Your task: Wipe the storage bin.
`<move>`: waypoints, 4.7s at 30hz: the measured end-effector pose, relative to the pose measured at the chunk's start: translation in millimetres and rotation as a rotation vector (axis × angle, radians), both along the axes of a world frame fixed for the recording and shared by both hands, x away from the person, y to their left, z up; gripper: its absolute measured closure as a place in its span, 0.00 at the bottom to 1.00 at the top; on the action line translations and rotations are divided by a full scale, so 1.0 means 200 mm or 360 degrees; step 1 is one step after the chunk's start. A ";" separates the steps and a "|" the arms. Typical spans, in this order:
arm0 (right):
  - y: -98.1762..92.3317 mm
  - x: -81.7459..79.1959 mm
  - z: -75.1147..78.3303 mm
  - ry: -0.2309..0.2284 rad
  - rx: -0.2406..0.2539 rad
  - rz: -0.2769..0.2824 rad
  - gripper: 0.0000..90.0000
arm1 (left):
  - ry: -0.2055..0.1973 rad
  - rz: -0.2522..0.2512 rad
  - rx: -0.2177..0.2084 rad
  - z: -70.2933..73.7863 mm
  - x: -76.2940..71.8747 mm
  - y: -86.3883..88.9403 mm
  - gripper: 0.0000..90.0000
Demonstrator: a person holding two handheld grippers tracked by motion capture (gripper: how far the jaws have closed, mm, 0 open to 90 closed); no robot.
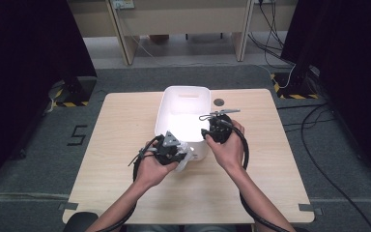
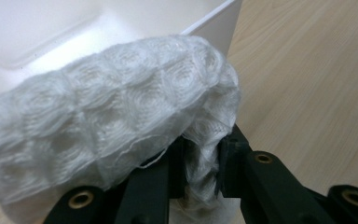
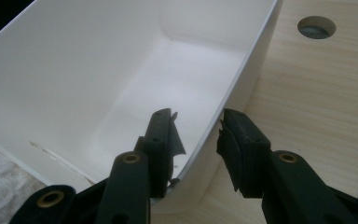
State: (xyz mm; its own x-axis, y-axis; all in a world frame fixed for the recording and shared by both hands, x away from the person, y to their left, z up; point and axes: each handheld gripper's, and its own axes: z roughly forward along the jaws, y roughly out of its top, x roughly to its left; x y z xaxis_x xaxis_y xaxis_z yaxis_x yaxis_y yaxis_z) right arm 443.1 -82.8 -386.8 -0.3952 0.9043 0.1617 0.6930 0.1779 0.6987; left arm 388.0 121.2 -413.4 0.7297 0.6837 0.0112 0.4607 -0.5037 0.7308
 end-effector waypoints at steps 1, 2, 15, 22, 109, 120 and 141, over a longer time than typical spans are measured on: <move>0.00 0.00 0.00 0.0005 0.0001 -0.0004 0.71 | 0.0001 0.0003 -0.0001 0.00 0.00 0.00 0.85; 0.00 0.00 0.00 0.0005 -0.0001 -0.0002 0.71 | 0.0003 0.0005 0.0000 0.00 0.00 0.00 0.85; 0.01 0.00 0.00 -0.0001 -0.0016 0.0000 0.71 | 0.0034 0.0011 0.0022 -0.01 0.02 -0.04 0.85; 0.01 0.00 0.00 0.0001 -0.0016 0.0000 0.71 | 0.0035 0.0008 0.0030 0.00 0.02 -0.05 0.85; 0.02 -0.01 0.01 -0.0013 0.0000 0.0011 0.70 | 0.0138 0.0027 0.0183 -0.21 0.07 -0.16 0.85; 0.02 -0.01 0.00 -0.0015 0.0002 0.0007 0.70 | 0.0136 0.0004 0.0161 -0.19 0.07 -0.21 0.85; 0.03 -0.01 0.00 -0.0008 0.0014 0.0004 0.69 | 0.0048 -0.0007 0.0087 -0.05 0.02 -0.19 0.85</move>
